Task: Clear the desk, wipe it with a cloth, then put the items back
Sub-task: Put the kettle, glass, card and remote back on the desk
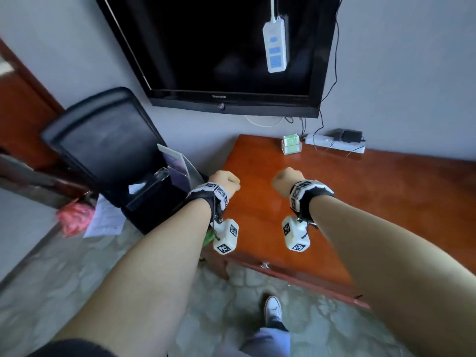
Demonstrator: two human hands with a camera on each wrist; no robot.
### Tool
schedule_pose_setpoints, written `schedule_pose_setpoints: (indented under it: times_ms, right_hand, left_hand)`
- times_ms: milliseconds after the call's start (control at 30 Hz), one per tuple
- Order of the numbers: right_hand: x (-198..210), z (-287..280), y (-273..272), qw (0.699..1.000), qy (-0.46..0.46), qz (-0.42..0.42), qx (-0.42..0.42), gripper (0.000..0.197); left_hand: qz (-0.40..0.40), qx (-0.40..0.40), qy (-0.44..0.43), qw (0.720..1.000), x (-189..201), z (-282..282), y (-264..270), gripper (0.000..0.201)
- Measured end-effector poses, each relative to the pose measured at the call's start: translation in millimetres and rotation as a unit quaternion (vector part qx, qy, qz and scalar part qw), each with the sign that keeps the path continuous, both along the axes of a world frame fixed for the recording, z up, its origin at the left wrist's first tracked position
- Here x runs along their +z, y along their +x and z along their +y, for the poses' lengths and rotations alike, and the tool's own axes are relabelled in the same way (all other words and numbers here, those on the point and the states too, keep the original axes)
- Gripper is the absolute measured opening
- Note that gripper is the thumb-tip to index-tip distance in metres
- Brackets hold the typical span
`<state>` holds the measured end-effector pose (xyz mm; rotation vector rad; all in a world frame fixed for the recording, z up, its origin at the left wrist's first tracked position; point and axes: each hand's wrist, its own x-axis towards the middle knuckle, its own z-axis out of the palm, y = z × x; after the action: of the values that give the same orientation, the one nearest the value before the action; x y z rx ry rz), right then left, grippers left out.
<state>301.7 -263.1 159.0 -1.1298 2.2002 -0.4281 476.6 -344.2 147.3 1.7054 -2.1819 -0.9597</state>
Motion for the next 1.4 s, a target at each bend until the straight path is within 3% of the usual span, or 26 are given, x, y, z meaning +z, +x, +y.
schedule_pose_setpoints:
  times_ms: [200, 433, 667, 833, 1067, 1267, 1400]
  right_hand:
    - [12.4, -26.6, 104.3, 0.997, -0.013, 0.004, 0.079, 0.029]
    - [3.5, -94.9, 224.8, 0.99, -0.036, 0.025, 0.133, 0.035]
    - [-35.1, -177.5, 337.9, 0.99, 0.002, 0.009, 0.139, 0.034]
    - [-47.0, -226.3, 388.4, 0.997, 0.02, 0.009, 0.08, 0.034]
    - [-74.8, -283.4, 401.4, 0.997, 0.067, 0.023, 0.022, 0.031]
    - [-102.2, -359.0, 367.5, 0.997, 0.071, 0.006, -0.016, 0.032]
    - [-123.8, -419.3, 336.6, 0.997, 0.066, -0.006, -0.036, 0.027]
  left_hand:
    - [0.014, 0.108, -0.005, 0.994, -2.6, 10.4, 118.1, 0.017]
    - [0.048, 0.192, -0.01, 0.98, -17.9, -41.0, 246.7, 0.017]
    - [0.041, 0.181, 0.009, 0.983, -50.6, -126.3, 368.3, 0.026]
    - [0.023, 0.18, 0.043, 0.982, -71.0, -184.4, 434.3, 0.019]
    - [0.024, 0.129, 0.085, 0.988, -102.8, -261.6, 441.4, 0.015]
    - [0.008, 0.089, 0.098, 0.991, -120.7, -343.1, 408.5, 0.021]
    - [-0.045, 0.048, 0.09, 0.994, -133.8, -404.1, 387.3, 0.025]
